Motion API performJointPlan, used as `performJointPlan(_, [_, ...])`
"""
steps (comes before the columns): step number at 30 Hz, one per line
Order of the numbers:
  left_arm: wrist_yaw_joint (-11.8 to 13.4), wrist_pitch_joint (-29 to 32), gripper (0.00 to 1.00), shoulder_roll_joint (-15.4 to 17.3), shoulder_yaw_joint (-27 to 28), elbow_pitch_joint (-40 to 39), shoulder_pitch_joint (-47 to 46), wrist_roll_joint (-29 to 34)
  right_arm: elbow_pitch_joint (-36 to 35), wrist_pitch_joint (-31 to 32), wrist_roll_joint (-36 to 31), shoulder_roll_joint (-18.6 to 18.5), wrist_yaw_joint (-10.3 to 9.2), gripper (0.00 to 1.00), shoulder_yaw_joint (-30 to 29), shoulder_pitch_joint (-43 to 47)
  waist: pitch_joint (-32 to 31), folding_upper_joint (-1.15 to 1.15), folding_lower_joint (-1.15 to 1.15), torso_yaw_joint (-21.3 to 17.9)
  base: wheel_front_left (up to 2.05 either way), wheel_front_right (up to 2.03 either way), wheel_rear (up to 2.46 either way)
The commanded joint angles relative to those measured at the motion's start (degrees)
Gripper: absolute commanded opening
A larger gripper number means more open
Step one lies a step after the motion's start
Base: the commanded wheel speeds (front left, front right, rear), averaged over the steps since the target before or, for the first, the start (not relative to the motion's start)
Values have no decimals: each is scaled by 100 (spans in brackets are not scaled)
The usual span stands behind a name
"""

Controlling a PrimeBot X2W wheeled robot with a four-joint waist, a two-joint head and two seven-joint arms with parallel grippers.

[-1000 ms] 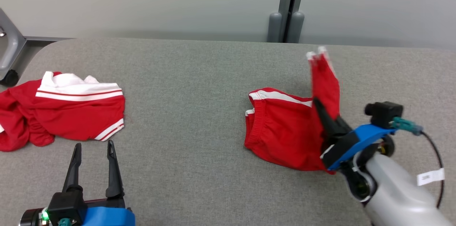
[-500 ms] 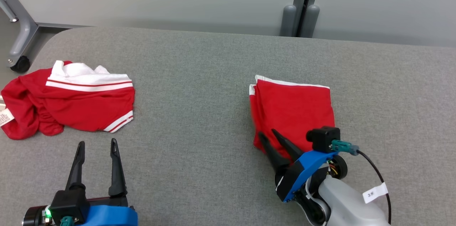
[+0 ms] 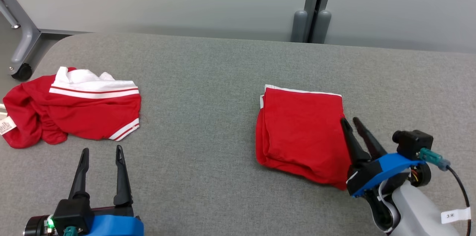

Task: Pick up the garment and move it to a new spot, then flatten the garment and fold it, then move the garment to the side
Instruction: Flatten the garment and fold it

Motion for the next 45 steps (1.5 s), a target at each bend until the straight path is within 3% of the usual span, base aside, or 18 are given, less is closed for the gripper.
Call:
performJointPlan(1, [9, -15, 100, -7, -20, 8, 1, 20, -12, -17, -55, 17, 3, 0, -1, 68, 2, 0, 0, 7, 0, 0, 0])
performJointPlan(9, [-12, -15, 100, -7, -59, 46, -45, 30, 394, -18, -648, 525, 3, 0, 102, 47, 25, 0, 0, 78, 0, 0, 0])
performJointPlan(14, [-16, -15, 100, -7, -112, 68, -85, 21, 726, -18, -752, 815, 3, 0, 671, -43, 45, 0, 0, 156, 0, 0, 0])
performJointPlan(20, [2, -15, 100, -6, -90, 120, -76, 36, 567, -19, -503, 870, 3, 0, 1634, -11, 31, 0, 0, 169, 0, 0, 0])
performJointPlan(23, [2, -15, 100, -7, -28, 128, -16, 67, 403, -19, -499, 861, 3, 0, 1643, -52, 12, 0, 0, 87, 0, 0, 0])
performJointPlan(24, [3, -15, 100, -9, -23, 124, 13, 98, 316, -19, -536, 860, 3, 34, 1530, -44, 0, 0, 0, 51, 0, 0, 0])
performJointPlan(25, [10, -15, 100, -8, -3, 130, 33, 103, 220, -18, -587, 861, 3, 46, 1409, -10, -19, 0, 0, 14, 0, 0, 0])
performJointPlan(26, [6, -15, 100, -6, 12, 144, 42, 115, 109, -18, -636, 864, 3, 100, 1270, 50, -34, 0, 0, -15, 0, 0, 0])
performJointPlan(38, [51, -15, 100, 114, 69, 269, 4, 240, -1381, -19, -1318, 425, 3, 100, -650, 922, -226, 0, 0, -436, 0, 0, 0])
performJointPlan(45, [82, -15, 100, 166, -23, 286, 65, 278, -1890, -19, -1880, 501, 3, 100, -1422, 1611, -379, 0, 0, -584, 0, 0, 0])
